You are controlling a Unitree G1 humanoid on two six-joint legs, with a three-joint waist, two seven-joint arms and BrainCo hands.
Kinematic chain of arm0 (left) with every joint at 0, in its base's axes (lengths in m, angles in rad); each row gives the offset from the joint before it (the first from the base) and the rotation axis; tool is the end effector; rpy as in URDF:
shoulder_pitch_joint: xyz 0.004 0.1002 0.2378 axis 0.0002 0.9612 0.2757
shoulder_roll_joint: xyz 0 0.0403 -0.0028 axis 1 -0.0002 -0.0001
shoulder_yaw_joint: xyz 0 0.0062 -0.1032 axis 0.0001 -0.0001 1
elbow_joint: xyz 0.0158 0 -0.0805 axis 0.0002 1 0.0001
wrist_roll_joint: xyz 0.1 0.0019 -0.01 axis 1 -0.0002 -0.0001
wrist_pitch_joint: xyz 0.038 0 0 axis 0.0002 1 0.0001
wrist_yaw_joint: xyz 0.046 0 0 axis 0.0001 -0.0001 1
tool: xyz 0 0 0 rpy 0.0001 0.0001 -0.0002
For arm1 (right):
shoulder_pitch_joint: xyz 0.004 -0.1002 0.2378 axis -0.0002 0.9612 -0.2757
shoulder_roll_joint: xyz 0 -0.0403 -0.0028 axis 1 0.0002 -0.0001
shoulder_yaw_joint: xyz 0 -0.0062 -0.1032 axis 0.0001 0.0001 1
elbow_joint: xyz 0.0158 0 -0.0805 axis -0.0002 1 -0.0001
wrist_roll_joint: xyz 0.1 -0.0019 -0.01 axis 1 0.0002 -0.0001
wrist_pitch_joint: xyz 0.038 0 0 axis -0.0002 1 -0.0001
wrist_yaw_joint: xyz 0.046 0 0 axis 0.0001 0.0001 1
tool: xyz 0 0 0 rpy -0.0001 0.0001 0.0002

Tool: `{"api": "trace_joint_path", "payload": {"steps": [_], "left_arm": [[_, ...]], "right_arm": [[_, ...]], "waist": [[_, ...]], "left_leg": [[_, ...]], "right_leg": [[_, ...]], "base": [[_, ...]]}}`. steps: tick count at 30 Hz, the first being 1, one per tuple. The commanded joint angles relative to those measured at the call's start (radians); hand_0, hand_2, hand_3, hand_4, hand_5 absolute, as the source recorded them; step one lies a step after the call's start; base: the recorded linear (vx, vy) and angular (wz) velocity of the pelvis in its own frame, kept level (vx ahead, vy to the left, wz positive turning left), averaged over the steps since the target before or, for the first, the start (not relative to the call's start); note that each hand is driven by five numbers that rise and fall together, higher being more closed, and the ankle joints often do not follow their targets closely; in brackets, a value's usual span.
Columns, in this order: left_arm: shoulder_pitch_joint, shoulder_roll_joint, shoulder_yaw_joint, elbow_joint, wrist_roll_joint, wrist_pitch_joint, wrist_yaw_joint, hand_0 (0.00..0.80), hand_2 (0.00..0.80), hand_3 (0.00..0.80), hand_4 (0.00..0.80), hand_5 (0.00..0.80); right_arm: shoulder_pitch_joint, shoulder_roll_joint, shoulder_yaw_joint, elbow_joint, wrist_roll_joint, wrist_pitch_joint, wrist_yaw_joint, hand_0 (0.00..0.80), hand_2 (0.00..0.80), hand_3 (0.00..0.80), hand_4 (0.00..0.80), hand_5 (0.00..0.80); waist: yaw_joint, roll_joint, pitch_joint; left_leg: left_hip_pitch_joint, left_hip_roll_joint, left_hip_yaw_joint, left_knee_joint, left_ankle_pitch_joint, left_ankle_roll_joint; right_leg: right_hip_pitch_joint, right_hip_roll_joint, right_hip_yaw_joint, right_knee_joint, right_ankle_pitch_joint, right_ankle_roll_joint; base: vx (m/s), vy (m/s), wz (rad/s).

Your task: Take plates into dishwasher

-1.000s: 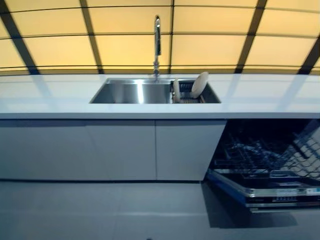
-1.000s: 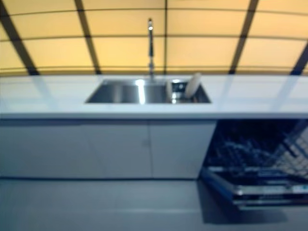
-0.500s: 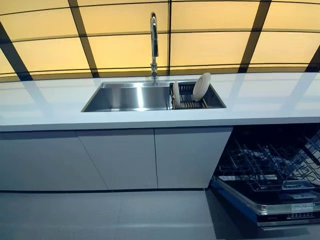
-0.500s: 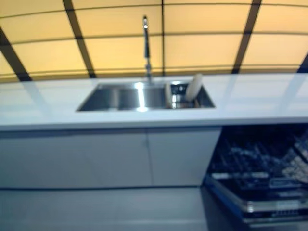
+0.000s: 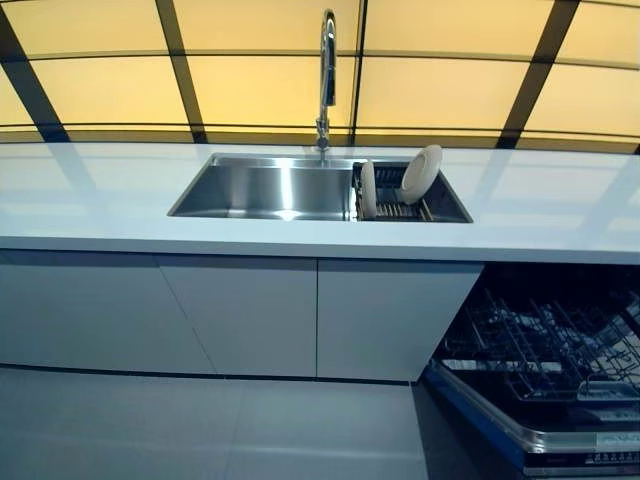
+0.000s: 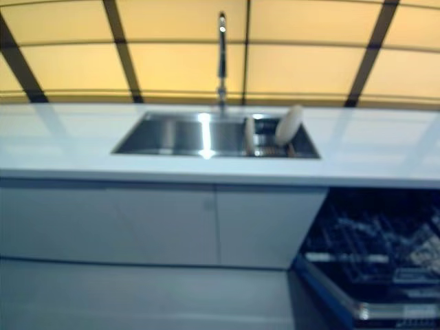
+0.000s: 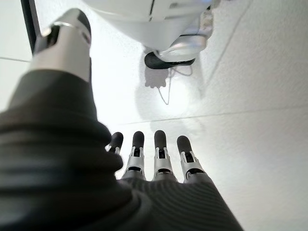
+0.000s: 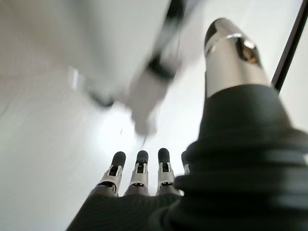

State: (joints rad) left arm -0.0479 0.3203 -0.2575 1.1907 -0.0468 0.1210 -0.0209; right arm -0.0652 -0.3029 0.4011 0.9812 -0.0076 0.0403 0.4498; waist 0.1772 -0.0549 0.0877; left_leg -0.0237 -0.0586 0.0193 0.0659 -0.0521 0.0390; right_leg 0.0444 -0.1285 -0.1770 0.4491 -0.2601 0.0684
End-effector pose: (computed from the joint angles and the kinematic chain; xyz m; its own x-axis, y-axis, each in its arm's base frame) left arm 0.0895 0.2435 -0.1063 0.2880 0.2142 -0.9334 0.2173 0.9346 0.2815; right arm 0.1275 -0.2081 -0.0958 0.3110 0.3314 -0.8907 -0.5876 0.8037 0.0939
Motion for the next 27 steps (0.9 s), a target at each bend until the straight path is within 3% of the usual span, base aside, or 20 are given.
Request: {"api": "trace_joint_path", "payload": {"steps": [1, 3, 5, 6, 8, 10, 13, 18, 23, 27], "left_arm": [[0.029, 0.09, 0.027, -0.044, 0.079, 0.014, -0.024, 0.0, 0.0, 0.0, 0.0, 0.0], [0.048, 0.121, 0.019, -0.047, 0.056, 0.006, -0.013, 0.0, 0.0, 0.0, 0.0, 0.0], [0.051, 0.131, 0.024, -0.041, 0.053, -0.002, -0.012, 0.0, 0.0, 0.0, 0.0, 0.0], [0.047, 0.132, 0.031, -0.036, 0.068, -0.003, -0.01, 0.0, 0.0, 0.0, 0.0, 0.0], [0.047, 0.126, 0.046, -0.046, 0.083, 0.007, 0.0, 0.0, 0.0, 0.0, 0.0, 0.0], [0.039, 0.117, 0.037, -0.035, 0.082, 0.001, 0.003, 0.0, 0.0, 0.0, 0.0, 0.0], [0.032, 0.117, 0.033, -0.044, 0.068, 0.01, -0.016, 0.0, 0.0, 0.0, 0.0, 0.0], [0.036, 0.107, 0.043, -0.011, 0.113, -0.003, -0.055, 0.0, 0.0, 0.0, 0.0, 0.0], [0.044, 0.1, 0.044, 0.008, 0.111, -0.009, -0.041, 0.0, 0.0, 0.0, 0.0, 0.0], [0.052, 0.104, 0.053, 0.012, 0.131, -0.001, -0.036, 0.0, 0.0, 0.0, 0.0, 0.0]], "right_arm": [[-0.02, -0.157, -0.002, -0.323, 0.147, -0.008, 0.206, 0.0, 0.0, 0.0, 0.0, 0.0], [-0.035, -0.316, -0.012, -0.6, 0.301, 0.026, 0.288, 0.0, 0.0, 0.0, 0.0, 0.0], [-0.1, -0.4, -0.029, -0.742, 0.417, 0.05, 0.349, 0.0, 0.0, 0.0, 0.0, 0.0], [-0.174, -0.434, -0.039, -0.794, 0.496, 0.047, 0.365, 0.0, 0.0, 0.0, 0.0, 0.0], [-0.298, -0.47, -0.038, -0.805, 0.564, 0.038, 0.355, 0.0, 0.0, 0.0, 0.0, 0.0], [-0.4, -0.506, -0.027, -0.828, 0.613, 0.047, 0.311, 0.0, 0.0, 0.0, 0.0, 0.0], [-0.475, -0.547, -0.066, -0.832, 0.622, 0.06, 0.31, 0.0, 0.0, 0.0, 0.0, 0.0], [-0.561, -0.565, -0.093, -0.787, 0.658, 0.095, 0.298, 0.0, 0.0, 0.0, 0.0, 0.0], [-0.593, -0.579, -0.139, -0.792, 0.769, 0.108, 0.272, 0.0, 0.0, 0.0, 0.0, 0.0], [-0.613, -0.564, -0.239, -0.749, 0.941, 0.092, 0.225, 0.0, 0.0, 0.0, 0.0, 0.0]], "waist": [[0.011, -0.021, -0.034], [-0.025, -0.007, -0.029], [-0.049, -0.008, -0.019], [-0.069, -0.023, -0.014], [-0.09, -0.04, -0.004], [-0.122, -0.045, -0.005], [-0.139, -0.052, -0.026], [-0.124, -0.054, -0.058], [-0.123, -0.054, -0.068], [-0.118, -0.055, -0.066]], "left_leg": [[-0.085, -0.013, -0.035, 0.086, 0.003, 0.048], [-0.047, -0.011, -0.057, 0.059, 0.004, 0.046], [-0.004, -0.014, -0.069, 0.028, 0.001, 0.036], [0.029, -0.026, -0.077, 0.011, -0.01, 0.025], [0.09, -0.036, -0.091, -0.01, -0.043, 0.01], [0.146, -0.048, -0.142, -0.029, -0.067, 0.004], [0.198, -0.055, -0.188, -0.033, -0.111, 0.019], [0.241, -0.026, -0.164, -0.071, -0.107, -0.004], [0.244, -0.006, -0.126, -0.076, -0.107, -0.021], [0.233, 0.006, -0.104, -0.067, -0.111, -0.029]], "right_leg": [[0.04, -0.128, 0.083, 0.056, 0.467, 0.096], [-0.061, -0.072, 0.084, 0.1, 0.419, 0.058], [-0.12, -0.03, 0.048, 0.027, 0.338, 0.032], [-0.166, -0.017, 0.013, -0.123, 0.342, 0.033], [-0.228, -0.031, -0.033, -0.271, 0.399, 0.065], [-0.27, -0.003, 0.002, -0.402, 0.462, 0.095], [-0.274, 0.007, 0.033, -0.406, 0.477, 0.088], [-0.192, 0.014, 0.015, -0.435, 0.451, 0.082], [-0.148, 0.008, 0.011, -0.44, 0.425, 0.084], [-0.126, 0.003, 0.005, -0.444, 0.41, 0.089]], "base": [[0.203, 0.201, 0.2], [0.202, 0.147, 0.63], [0.213, -0.004, 0.6], [0.237, -0.099, 0.03], [0.292, -0.137, -0.15], [0.27, -0.085, 0.08], [0.146, -0.011, 0.52], [0.096, -0.044, 0.51], [0.065, -0.008, -0.2], [0.052, -0.041, -0.2]]}}
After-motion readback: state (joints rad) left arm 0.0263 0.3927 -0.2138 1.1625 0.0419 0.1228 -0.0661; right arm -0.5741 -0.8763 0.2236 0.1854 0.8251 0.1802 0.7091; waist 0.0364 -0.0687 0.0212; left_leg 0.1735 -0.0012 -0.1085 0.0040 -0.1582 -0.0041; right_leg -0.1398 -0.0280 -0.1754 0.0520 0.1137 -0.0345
